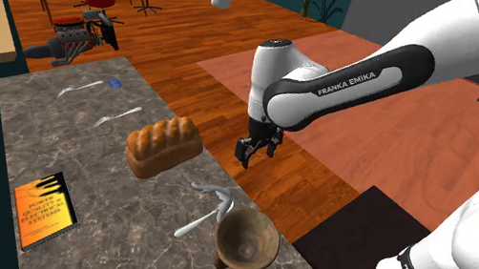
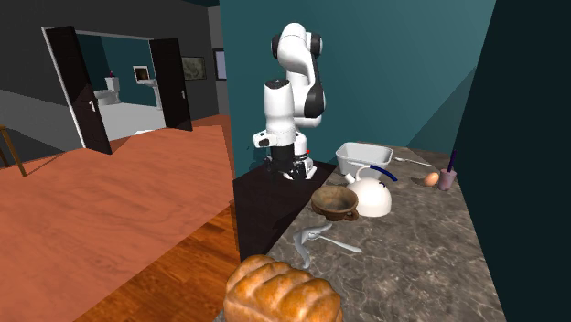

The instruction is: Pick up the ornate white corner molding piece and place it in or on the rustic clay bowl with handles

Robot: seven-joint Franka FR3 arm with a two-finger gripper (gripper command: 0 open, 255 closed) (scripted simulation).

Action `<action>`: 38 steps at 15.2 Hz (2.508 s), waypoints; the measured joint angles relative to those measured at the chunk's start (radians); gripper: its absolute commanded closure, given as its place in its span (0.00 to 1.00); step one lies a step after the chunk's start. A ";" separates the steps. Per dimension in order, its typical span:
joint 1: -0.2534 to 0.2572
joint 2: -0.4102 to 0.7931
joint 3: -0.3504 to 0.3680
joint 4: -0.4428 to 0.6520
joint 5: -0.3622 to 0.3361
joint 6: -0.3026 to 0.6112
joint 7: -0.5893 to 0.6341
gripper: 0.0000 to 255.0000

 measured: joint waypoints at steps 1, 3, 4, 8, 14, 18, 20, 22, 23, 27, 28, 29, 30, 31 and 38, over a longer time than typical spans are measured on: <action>0.005 0.046 0.005 0.022 -0.010 0.016 0.016 0.00; 0.016 0.121 0.011 0.050 -0.024 0.049 0.043 0.00; 0.024 0.158 0.014 0.077 -0.032 0.053 0.060 0.00; 0.060 0.318 0.015 0.164 -0.065 0.098 0.114 0.00; 0.091 0.454 0.001 0.236 -0.095 0.145 0.144 0.00; 0.100 0.489 -0.006 0.228 -0.107 0.187 0.152 0.00; 0.102 0.495 -0.007 0.226 -0.109 0.194 0.154 0.00; 0.102 0.496 -0.008 0.226 -0.109 0.196 0.154 0.00; 0.102 0.496 -0.008 0.225 -0.109 0.196 0.154 0.00; 0.102 0.496 -0.008 0.226 -0.109 0.196 0.154 1.00; 0.102 0.496 -0.008 0.226 -0.109 0.196 0.154 1.00; 0.102 0.496 -0.008 0.226 -0.109 0.196 0.154 1.00; 0.102 0.496 -0.008 0.226 -0.109 0.196 0.154 1.00; 0.102 0.496 -0.008 0.226 -0.109 0.196 0.154 1.00; 0.097 0.474 -0.002 0.225 -0.102 0.175 0.151 1.00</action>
